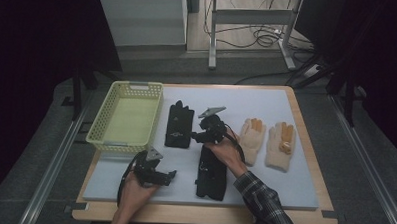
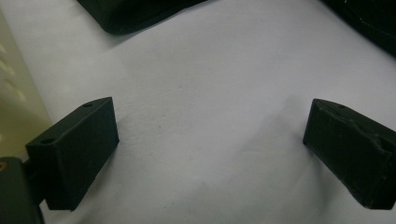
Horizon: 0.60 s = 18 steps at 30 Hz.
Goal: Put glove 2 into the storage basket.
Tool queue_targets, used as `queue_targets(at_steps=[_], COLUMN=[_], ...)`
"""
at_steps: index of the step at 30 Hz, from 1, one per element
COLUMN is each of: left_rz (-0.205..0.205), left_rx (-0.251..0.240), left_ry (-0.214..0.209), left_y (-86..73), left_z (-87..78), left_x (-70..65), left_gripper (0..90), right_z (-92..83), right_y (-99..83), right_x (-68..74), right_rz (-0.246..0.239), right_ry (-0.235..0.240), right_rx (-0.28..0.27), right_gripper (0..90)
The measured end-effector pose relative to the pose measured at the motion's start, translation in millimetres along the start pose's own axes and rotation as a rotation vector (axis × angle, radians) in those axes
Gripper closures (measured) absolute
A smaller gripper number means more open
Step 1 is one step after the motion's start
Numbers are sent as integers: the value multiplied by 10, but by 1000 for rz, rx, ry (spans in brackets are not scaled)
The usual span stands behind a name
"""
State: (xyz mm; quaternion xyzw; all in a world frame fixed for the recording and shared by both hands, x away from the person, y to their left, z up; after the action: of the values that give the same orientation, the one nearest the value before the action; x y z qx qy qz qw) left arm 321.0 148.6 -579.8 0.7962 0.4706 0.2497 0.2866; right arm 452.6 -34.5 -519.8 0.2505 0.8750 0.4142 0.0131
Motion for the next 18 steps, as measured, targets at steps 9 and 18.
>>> queue_targets(at_steps=[9, 18], left_rz=[0, -2], left_rx=[-1, -2], left_ry=[0, -1], left_y=[0, 0], left_z=[0, 1], left_x=[0, -1], left_gripper=[33, 33], right_z=[359, 770], right_y=[230, 350], right_x=[-135, -266], right_rz=[-17, 11], right_ry=[8, 2], right_rx=[23, 59], right_gripper=[444, 300])
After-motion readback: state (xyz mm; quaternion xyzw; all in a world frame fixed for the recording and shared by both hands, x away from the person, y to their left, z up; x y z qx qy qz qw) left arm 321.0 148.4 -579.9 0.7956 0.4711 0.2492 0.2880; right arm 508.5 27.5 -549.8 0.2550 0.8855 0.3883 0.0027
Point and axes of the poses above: each handheld gripper's, and its own axes: z roughly forward along the jaws, y roughly out of its top, x roughly to its left, the point moved 4 cm from there along z, roughly forward along the jaws, and after that the axes turned 14 degrees about y, right-handed, at the moved point
